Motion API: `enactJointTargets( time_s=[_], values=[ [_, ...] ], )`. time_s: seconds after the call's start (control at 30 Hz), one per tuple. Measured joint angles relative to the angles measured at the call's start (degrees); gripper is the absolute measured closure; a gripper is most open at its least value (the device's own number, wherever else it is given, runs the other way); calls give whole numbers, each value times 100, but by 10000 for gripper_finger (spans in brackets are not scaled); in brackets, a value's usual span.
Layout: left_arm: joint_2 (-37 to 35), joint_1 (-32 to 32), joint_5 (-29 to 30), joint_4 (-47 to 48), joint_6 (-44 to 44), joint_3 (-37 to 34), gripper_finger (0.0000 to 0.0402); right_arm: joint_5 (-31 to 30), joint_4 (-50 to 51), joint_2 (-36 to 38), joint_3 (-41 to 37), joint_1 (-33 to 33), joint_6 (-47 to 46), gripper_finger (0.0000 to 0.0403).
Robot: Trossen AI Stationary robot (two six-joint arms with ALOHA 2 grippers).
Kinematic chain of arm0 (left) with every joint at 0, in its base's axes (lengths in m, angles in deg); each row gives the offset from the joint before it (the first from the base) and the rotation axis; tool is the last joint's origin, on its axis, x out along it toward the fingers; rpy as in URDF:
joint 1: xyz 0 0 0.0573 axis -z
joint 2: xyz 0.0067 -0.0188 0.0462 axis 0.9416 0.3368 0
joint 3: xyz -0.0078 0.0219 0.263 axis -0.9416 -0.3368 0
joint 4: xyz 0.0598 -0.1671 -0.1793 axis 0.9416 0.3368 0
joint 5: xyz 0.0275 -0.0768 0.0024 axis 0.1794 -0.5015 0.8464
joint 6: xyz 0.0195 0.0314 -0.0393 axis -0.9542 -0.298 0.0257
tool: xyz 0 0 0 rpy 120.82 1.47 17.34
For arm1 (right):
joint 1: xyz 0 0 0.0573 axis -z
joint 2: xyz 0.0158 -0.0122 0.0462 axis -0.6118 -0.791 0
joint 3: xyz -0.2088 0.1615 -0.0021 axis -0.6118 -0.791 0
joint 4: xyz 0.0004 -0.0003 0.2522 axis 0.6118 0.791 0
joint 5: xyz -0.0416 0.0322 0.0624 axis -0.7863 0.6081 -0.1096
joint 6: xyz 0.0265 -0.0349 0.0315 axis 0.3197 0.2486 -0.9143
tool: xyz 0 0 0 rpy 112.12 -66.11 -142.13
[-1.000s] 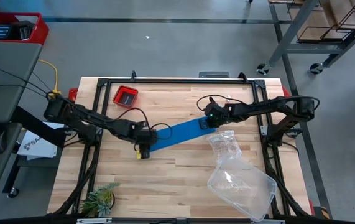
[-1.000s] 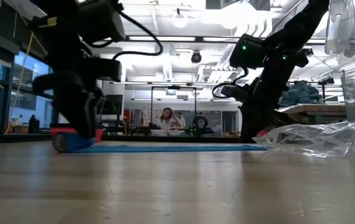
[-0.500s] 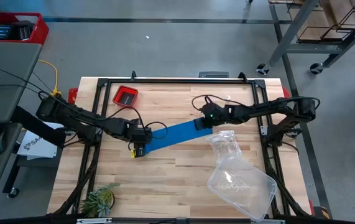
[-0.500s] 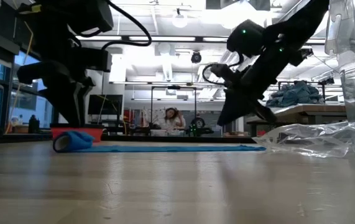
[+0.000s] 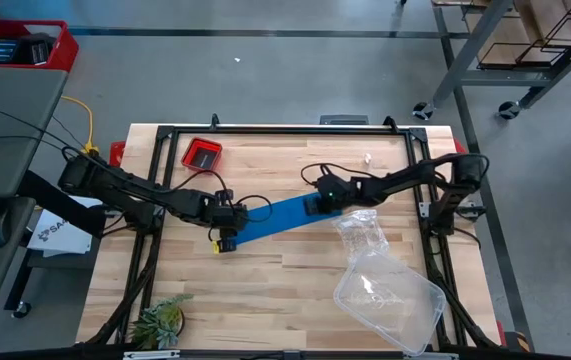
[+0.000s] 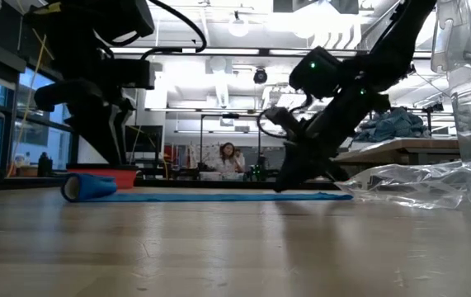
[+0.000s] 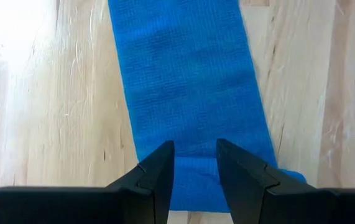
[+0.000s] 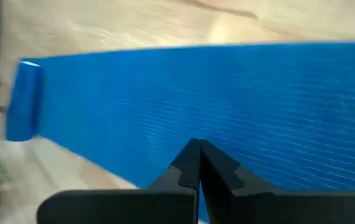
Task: Roll bandage
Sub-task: Roll the blue bandage
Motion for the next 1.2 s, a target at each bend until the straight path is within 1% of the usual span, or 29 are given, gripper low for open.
enactJointTargets(
  time_s=[0.3,0.37,0.57,0.7,0.8,0.9,1.03,1.2],
  values=[
    [32,-20,13,-118,51,2,287,-119,394,-63,24,9,42,403],
    [147,-55,-16,-174,128,7,287,-122,402,-63,22,9,44,403],
    [740,-96,-490,-31,69,7,287,-140,437,-68,19,9,49,403],
    [897,-96,-483,315,514,20,287,-142,447,-72,17,9,48,403],
    [832,-96,-448,692,789,17,287,-178,471,-74,15,9,48,403],
    [642,-96,-447,948,751,-2,287,-210,545,-74,13,9,52,403],
    [370,-96,-444,1052,639,-2,287,-246,773,-72,13,11,76,403],
    [114,-96,-440,1072,593,-2,287,-247,802,-74,11,11,92,403]
  ],
)
